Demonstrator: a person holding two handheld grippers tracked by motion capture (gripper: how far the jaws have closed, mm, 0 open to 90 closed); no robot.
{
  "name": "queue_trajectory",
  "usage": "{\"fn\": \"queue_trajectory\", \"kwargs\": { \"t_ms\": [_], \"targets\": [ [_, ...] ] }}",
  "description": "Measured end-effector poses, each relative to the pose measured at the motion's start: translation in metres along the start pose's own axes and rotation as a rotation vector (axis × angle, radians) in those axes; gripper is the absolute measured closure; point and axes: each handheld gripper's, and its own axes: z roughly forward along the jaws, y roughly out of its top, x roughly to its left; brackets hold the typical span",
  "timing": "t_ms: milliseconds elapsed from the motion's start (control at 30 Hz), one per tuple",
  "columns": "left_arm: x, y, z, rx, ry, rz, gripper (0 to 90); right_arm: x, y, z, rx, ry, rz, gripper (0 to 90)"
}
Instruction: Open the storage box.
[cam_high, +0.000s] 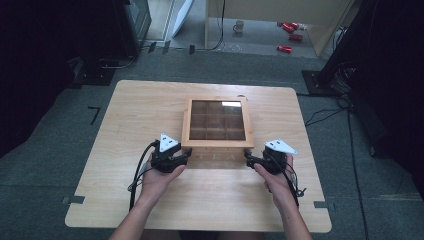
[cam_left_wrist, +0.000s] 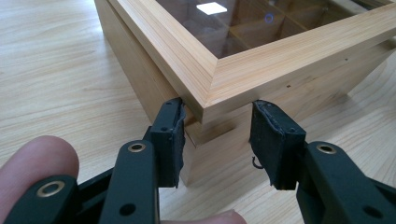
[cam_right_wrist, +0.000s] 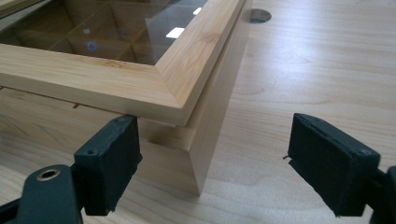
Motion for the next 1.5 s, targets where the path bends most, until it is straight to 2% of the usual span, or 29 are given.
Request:
{"fn": "queue_trajectory", "kwargs": {
  "t_ms": [167, 300, 467, 567, 700, 767, 900, 1000, 1067, 1167, 1367, 1500],
  "targets": [
    [0.003, -0.003, -0.006, -0.030, -0.020, -0.016, 54.0, 0.002, 0.004, -0.002, -0.013, -0.010, -0.030, 17.4],
    [0.008, -0.019, -0.011, -0.011, -0.015, 0.000, 46.3, 0.002, 0.008, -0.004, -0.029, -0.003, -0.051, 17.6],
    [0.025, -0.045, -0.016, 0.019, 0.016, -0.036, 42.6, 0.004, 0.023, -0.012, -0.080, -0.002, -0.064, 18.5],
    [0.033, -0.056, -0.022, 0.034, 0.030, -0.039, 42.1, 0.004, 0.029, -0.015, -0.097, -0.001, -0.077, 18.6],
    [0.043, -0.070, -0.031, 0.041, 0.072, -0.034, 41.3, 0.003, 0.043, -0.018, -0.120, 0.007, -0.099, 18.9],
    [0.047, -0.074, -0.035, 0.038, 0.086, -0.034, 40.9, 0.004, 0.050, -0.019, -0.134, 0.013, -0.105, 22.3],
    [0.056, -0.087, -0.041, 0.052, 0.136, 0.001, 40.0, 0.007, 0.066, -0.020, -0.159, 0.026, -0.125, 30.4],
    [0.062, -0.096, -0.044, 0.067, 0.141, -0.004, 39.4, 0.009, 0.076, -0.021, -0.173, 0.039, -0.141, 36.7],
    [0.065, -0.098, -0.047, 0.061, 0.132, -0.010, 38.3, 0.010, 0.086, -0.019, -0.186, 0.059, -0.138, 40.9],
    [0.064, -0.099, -0.050, 0.062, 0.148, 0.018, 38.3, 0.010, 0.090, -0.018, -0.191, 0.064, -0.136, 43.0],
    [0.063, -0.104, -0.052, 0.049, 0.150, 0.015, 36.7, 0.012, 0.104, -0.010, -0.206, 0.063, -0.120, 46.6],
    [0.064, -0.104, -0.053, 0.049, 0.149, 0.001, 36.1, 0.011, 0.112, -0.005, -0.218, 0.059, -0.092, 47.2]
  ]
}}
